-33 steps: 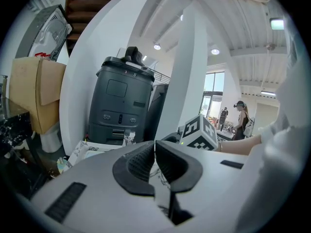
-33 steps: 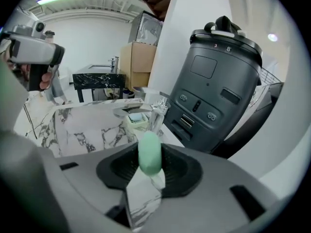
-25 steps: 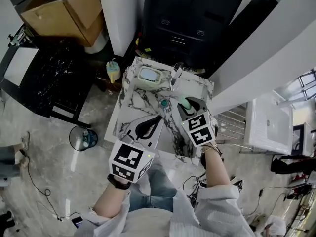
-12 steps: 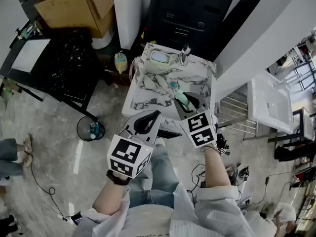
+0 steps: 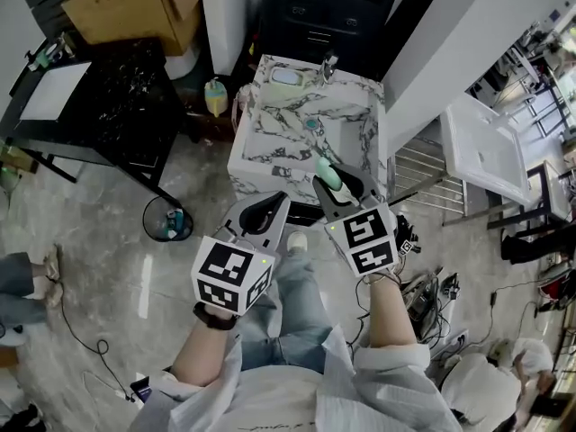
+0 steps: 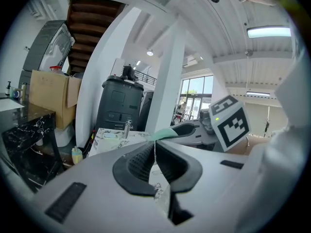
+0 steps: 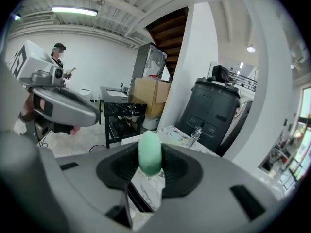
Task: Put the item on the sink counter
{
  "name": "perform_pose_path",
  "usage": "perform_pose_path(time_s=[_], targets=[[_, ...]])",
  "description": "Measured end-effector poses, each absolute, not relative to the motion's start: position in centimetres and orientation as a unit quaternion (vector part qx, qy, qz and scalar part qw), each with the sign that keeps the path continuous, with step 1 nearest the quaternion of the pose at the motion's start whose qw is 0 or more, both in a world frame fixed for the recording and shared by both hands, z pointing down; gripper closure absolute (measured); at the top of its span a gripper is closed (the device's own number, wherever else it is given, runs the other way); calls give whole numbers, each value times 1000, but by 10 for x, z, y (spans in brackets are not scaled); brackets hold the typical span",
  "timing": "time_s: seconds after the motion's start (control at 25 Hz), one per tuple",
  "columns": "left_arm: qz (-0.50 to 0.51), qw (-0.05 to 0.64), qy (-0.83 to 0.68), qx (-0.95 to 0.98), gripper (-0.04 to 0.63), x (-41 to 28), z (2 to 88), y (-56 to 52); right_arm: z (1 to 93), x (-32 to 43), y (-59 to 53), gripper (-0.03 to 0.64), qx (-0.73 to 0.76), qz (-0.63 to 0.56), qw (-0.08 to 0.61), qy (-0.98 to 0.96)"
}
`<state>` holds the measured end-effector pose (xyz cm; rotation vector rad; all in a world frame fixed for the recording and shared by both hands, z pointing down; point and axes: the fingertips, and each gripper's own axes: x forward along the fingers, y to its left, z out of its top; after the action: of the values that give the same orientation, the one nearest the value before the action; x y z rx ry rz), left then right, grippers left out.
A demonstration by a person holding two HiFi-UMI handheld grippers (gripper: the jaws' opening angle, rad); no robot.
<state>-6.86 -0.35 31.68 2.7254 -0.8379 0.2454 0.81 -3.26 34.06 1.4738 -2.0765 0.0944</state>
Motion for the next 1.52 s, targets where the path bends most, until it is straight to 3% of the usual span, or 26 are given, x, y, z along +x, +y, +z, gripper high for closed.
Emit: perform_pose_path(time_s=[0.48,1.0,1.52], targets=[[102,141,-279,944,572,-66,327,34,361,9,35,486,571,77,276,-769],[115,172,-317,925,572,-47,346,25,384,14,31,486,536,125,255,-795],[121,220,-367,895,572,-76,434,11,476,0,16,486,498,160,273,-808]])
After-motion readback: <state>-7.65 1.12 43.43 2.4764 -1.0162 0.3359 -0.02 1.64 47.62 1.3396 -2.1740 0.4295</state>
